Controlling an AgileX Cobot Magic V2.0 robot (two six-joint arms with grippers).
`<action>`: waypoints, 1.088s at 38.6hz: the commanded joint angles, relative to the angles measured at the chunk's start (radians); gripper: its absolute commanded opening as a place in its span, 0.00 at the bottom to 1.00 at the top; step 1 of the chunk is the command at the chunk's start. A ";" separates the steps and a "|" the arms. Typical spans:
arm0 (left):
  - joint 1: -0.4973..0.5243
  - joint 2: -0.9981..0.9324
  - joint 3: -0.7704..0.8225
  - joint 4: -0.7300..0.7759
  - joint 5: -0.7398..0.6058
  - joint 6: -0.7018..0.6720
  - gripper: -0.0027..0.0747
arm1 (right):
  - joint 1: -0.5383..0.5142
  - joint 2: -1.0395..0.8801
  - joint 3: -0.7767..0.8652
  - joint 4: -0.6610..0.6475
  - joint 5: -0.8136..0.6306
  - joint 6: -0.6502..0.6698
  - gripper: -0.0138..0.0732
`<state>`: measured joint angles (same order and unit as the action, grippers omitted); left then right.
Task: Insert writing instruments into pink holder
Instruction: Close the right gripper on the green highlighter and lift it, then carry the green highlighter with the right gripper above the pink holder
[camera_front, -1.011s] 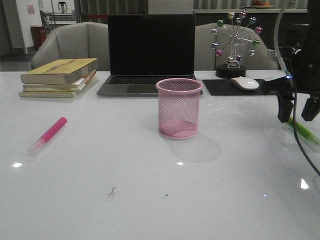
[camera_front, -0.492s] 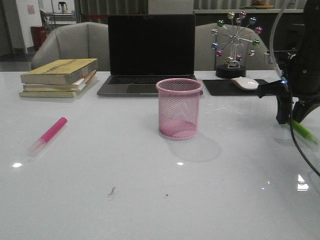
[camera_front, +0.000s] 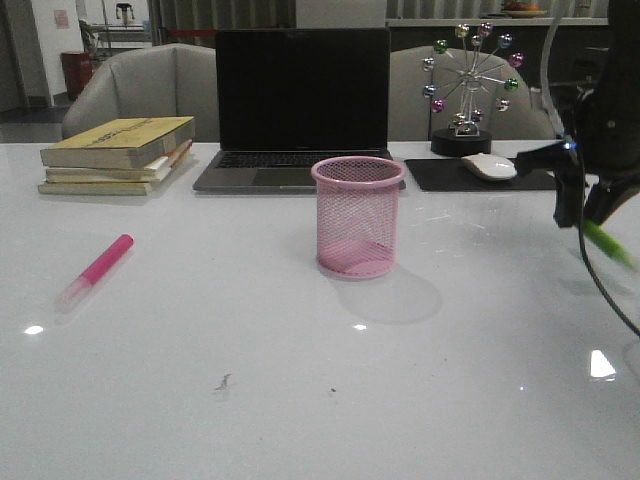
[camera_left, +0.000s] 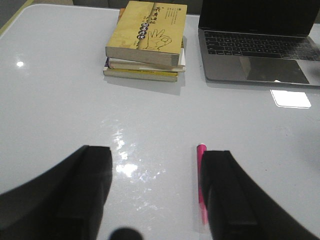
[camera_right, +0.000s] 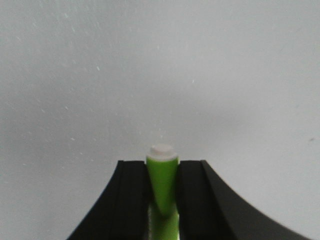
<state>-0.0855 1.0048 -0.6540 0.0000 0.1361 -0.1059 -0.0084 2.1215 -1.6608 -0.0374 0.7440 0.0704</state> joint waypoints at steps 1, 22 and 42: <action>-0.004 -0.010 -0.038 -0.007 -0.082 -0.006 0.62 | 0.010 -0.165 -0.042 -0.015 -0.106 -0.009 0.23; -0.004 -0.010 -0.038 -0.007 -0.127 -0.006 0.62 | 0.220 -0.405 -0.035 0.056 -0.530 -0.009 0.23; -0.004 -0.010 -0.038 -0.007 -0.159 -0.006 0.62 | 0.411 -0.395 0.450 0.045 -1.253 -0.009 0.22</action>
<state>-0.0855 1.0048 -0.6540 0.0000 0.0736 -0.1059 0.4024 1.7728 -1.2566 0.0236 -0.2691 0.0704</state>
